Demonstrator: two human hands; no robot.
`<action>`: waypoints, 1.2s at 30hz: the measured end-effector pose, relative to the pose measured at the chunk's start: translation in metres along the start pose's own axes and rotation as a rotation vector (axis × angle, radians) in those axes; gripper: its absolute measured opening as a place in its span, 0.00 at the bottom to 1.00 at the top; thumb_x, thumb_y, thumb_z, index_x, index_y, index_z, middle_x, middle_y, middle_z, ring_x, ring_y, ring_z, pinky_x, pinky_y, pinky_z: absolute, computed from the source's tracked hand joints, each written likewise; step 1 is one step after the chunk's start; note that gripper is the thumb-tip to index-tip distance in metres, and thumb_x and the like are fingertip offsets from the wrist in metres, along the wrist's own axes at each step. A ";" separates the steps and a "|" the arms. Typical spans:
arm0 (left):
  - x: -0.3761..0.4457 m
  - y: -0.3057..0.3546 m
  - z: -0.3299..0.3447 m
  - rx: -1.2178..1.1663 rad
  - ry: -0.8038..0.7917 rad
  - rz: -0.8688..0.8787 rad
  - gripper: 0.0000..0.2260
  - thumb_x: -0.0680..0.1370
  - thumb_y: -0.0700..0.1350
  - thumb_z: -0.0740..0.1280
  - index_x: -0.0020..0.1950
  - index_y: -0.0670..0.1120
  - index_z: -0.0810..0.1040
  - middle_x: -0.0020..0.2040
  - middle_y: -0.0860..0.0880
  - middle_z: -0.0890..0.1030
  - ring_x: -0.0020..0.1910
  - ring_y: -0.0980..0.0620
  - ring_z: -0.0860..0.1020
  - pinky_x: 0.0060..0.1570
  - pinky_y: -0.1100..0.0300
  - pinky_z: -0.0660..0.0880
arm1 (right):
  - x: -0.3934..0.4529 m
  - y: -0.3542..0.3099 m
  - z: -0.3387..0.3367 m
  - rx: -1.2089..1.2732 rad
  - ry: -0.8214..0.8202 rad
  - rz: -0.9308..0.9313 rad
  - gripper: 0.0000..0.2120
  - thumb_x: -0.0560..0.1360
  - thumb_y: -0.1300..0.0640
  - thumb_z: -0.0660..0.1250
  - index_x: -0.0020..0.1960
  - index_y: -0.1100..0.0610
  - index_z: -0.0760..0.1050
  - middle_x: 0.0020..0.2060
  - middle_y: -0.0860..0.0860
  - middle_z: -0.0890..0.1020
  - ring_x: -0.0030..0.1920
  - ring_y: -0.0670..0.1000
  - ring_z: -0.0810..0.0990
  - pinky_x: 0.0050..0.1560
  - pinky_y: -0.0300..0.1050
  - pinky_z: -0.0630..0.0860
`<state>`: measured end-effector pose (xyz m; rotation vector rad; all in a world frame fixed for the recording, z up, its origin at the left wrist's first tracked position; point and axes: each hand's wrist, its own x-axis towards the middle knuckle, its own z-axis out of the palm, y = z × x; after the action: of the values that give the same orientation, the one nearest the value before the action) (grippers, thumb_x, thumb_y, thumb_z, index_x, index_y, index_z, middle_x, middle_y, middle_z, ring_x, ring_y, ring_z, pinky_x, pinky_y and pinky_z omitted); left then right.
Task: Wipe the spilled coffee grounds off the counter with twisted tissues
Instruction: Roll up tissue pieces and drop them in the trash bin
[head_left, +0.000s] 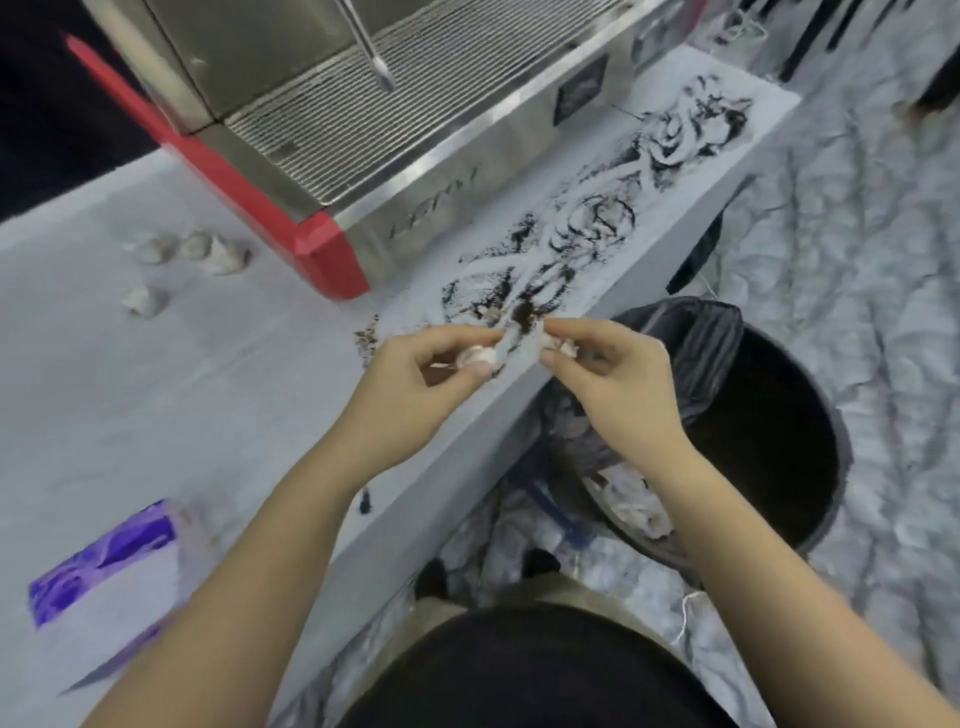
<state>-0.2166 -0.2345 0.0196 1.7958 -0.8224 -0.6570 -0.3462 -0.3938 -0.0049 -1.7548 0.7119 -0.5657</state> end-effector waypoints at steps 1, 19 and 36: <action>0.009 0.002 0.022 0.007 -0.020 0.008 0.11 0.78 0.42 0.70 0.60 0.49 0.83 0.57 0.55 0.83 0.55 0.58 0.81 0.56 0.58 0.79 | 0.000 0.010 -0.020 -0.054 0.052 0.001 0.10 0.73 0.60 0.74 0.53 0.52 0.83 0.49 0.45 0.85 0.46 0.42 0.82 0.46 0.34 0.78; 0.094 -0.085 0.231 0.460 -0.337 -0.127 0.32 0.80 0.48 0.66 0.80 0.51 0.53 0.80 0.50 0.58 0.79 0.44 0.54 0.75 0.48 0.58 | 0.013 0.181 -0.135 -0.508 -0.315 0.169 0.36 0.76 0.59 0.69 0.78 0.49 0.55 0.79 0.50 0.51 0.78 0.49 0.47 0.76 0.48 0.55; -0.035 -0.004 -0.034 0.021 0.475 -0.021 0.11 0.77 0.42 0.71 0.58 0.51 0.81 0.51 0.54 0.85 0.50 0.56 0.83 0.50 0.64 0.78 | 0.010 -0.029 0.078 -0.019 -0.286 -0.389 0.08 0.78 0.60 0.66 0.57 0.55 0.77 0.51 0.48 0.81 0.53 0.46 0.80 0.53 0.46 0.78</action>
<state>-0.2123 -0.1868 0.0291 1.8757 -0.4887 -0.2150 -0.2801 -0.3426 0.0014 -1.9547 0.1764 -0.5510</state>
